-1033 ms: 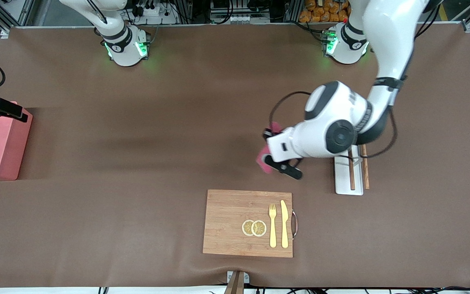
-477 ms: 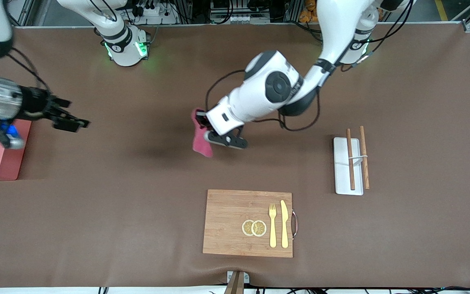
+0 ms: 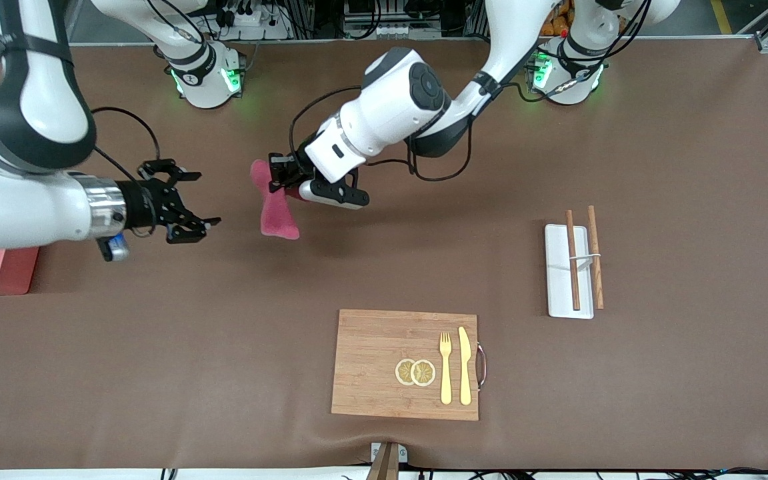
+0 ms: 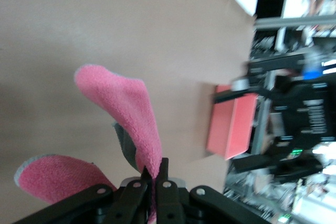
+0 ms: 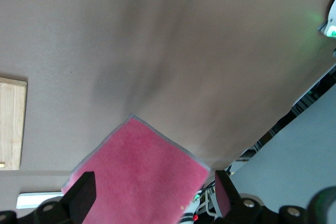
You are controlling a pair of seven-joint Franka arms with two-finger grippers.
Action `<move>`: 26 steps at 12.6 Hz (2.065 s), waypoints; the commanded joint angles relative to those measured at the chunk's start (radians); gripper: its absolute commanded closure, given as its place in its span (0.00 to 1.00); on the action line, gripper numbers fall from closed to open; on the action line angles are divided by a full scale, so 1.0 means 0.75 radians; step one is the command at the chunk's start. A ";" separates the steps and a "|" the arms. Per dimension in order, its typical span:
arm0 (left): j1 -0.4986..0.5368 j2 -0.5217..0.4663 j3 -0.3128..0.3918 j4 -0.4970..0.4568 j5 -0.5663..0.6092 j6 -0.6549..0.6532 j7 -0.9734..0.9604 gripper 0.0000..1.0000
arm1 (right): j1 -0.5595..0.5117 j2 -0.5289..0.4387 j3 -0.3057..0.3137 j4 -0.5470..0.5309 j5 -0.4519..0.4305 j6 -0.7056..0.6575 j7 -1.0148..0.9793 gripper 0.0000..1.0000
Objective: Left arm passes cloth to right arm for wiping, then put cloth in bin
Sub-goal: 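Grasp the cloth with the right gripper while the left gripper holds it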
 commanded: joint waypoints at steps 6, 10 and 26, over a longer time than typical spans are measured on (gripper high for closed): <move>-0.067 0.058 0.011 0.024 -0.030 0.284 -0.107 1.00 | 0.131 0.057 -0.010 -0.023 0.205 0.090 0.175 0.00; -0.063 0.058 0.013 0.024 -0.030 0.284 -0.107 1.00 | 0.147 0.059 -0.010 -0.034 0.234 0.149 0.177 0.41; -0.008 0.040 0.187 -0.041 0.228 0.304 -0.078 0.00 | 0.274 0.083 -0.013 -0.027 -0.083 0.271 -0.146 1.00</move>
